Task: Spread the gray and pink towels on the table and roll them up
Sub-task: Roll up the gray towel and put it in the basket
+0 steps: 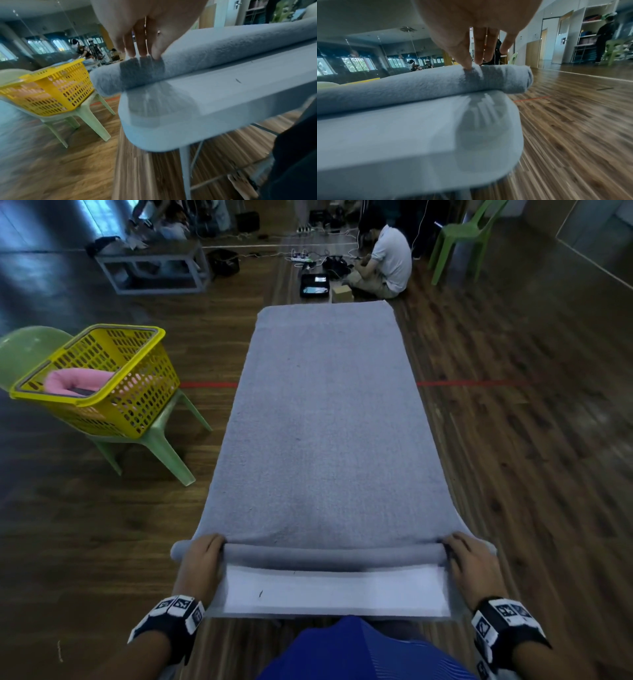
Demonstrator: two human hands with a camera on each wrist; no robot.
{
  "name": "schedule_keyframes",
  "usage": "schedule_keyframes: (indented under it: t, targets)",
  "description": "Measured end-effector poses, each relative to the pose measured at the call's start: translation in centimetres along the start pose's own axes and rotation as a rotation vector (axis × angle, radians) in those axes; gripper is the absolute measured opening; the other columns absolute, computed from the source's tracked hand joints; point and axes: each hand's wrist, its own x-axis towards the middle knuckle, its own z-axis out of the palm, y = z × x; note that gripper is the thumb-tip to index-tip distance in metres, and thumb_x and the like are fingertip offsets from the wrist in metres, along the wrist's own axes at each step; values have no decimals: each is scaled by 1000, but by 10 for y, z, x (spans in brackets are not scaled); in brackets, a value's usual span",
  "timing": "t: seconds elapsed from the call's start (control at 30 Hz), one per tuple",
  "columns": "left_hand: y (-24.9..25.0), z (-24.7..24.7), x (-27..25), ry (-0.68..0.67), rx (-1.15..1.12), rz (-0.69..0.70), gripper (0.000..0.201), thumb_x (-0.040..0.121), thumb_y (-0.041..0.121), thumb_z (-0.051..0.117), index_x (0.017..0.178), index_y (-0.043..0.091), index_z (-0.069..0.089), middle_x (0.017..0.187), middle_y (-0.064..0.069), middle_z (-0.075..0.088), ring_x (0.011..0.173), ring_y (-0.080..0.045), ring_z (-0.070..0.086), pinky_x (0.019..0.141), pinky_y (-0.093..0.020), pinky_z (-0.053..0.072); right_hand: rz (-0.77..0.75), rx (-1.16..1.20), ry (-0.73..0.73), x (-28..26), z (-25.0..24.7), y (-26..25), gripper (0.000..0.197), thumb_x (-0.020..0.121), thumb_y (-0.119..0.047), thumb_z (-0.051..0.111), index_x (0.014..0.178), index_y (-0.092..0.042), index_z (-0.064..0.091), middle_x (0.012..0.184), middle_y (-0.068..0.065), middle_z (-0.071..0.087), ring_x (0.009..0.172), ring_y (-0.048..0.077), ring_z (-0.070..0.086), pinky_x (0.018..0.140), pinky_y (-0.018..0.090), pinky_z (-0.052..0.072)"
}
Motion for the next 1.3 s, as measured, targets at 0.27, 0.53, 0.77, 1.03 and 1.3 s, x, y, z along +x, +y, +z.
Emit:
schedule_keyframes:
  t: [0.27,0.53,0.77,1.03,1.3]
  targets:
    - [1,8,-16,-115,58,-68,33,60,5,79,91,12,68,87,-6,69,77,-22,64,71,-37,55,37,-81,-77,-23,12,-6,45,57,-3,81,99,-14,70,99,8,69,90,32,65,76,45,51]
    - [7,0,3,-28,63,-9,35,70,0,68,104,2,64,102,-11,66,91,-27,63,83,-41,54,27,-74,-11,8,3,-9,26,78,-14,58,101,-12,70,107,9,67,97,30,63,86,45,49]
    - [5,5,-21,-142,108,0,36,56,15,80,89,18,66,87,0,64,75,-17,60,67,-32,53,-58,-73,-53,-28,13,-13,38,60,-7,77,97,-7,70,99,13,66,92,33,63,75,47,53]
    - [9,1,-7,-18,121,-24,35,78,18,59,111,6,62,108,-10,64,95,-26,62,81,-39,55,60,-68,-19,3,0,-27,37,72,-14,75,108,-18,67,111,6,61,100,29,59,78,46,50]
    - [5,-6,-20,-120,225,16,44,42,16,87,81,19,65,78,1,66,68,-22,61,60,-35,50,101,-110,-145,-23,3,-29,39,61,-14,81,97,-24,70,99,-2,69,91,25,64,72,41,44]
